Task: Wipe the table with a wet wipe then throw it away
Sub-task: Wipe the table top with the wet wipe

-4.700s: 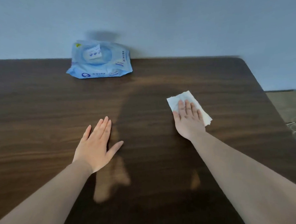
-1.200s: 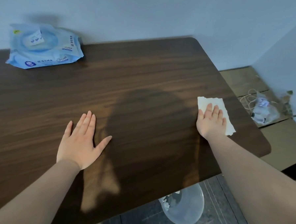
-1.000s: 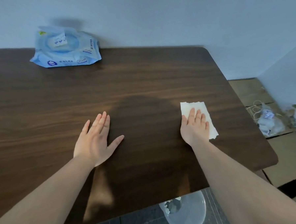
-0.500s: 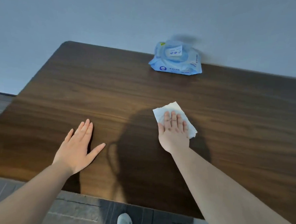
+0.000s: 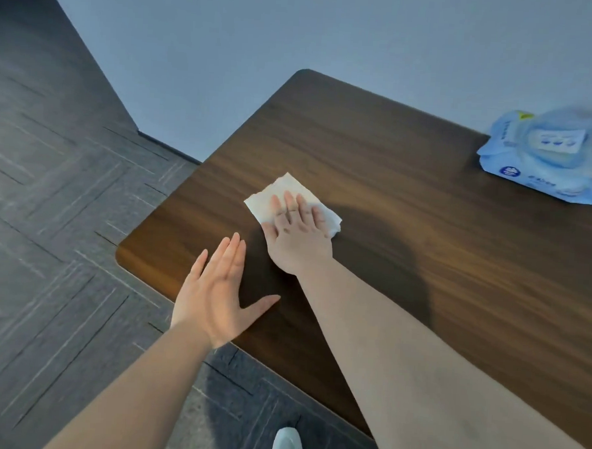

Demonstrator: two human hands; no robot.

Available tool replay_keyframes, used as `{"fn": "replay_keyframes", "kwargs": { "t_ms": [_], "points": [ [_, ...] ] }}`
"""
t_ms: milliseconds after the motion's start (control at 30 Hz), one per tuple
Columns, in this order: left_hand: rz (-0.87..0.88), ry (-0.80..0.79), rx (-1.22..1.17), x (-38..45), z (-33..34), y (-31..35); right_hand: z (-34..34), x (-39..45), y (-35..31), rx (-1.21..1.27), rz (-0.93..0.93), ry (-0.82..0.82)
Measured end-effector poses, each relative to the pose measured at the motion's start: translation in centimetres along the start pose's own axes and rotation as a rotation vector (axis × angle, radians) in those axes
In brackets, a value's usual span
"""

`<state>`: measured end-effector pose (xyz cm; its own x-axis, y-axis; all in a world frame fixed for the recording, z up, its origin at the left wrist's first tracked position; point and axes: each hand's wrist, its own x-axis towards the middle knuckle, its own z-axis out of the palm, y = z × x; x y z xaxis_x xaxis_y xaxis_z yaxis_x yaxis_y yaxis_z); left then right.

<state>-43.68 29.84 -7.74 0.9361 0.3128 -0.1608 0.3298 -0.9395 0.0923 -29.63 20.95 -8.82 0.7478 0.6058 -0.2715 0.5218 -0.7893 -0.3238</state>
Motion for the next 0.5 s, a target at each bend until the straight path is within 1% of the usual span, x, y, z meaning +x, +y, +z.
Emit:
{"fn": "replay_keyframes", "kwargs": {
  "t_ms": [167, 333, 500],
  "points": [
    [0.032, 0.033, -0.035, -0.1, 0.1, -0.1, 0.8, 3.1, -4.1, -0.009, -0.086, -0.01],
    [0.031, 0.03, -0.033, -0.1, 0.3, 0.0, 0.7, 2.8, -3.9, 0.002, -0.096, -0.035],
    [0.038, -0.024, -0.021, -0.1, 0.3, 0.0, 1.0, -0.4, -2.5, 0.016, -0.086, -0.013]
  ]
}}
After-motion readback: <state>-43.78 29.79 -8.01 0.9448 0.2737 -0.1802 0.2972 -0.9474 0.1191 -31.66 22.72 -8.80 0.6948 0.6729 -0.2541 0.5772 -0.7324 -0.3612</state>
